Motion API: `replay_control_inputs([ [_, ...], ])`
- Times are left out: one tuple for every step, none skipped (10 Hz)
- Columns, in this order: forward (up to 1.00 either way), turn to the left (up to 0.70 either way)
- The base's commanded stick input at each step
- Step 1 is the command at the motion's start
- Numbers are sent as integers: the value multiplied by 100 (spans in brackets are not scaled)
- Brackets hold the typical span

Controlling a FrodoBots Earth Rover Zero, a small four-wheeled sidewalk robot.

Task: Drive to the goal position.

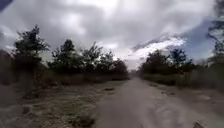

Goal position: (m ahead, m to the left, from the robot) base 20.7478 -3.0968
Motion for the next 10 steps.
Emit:
replay_control_inputs([
  [45, -27],
  [45, -27],
  [45, -27],
  [45, -27],
  [45, -27],
  [45, -27],
  [45, 0],
  [45, 0],
  [45, 0],
  [45, 0],
])
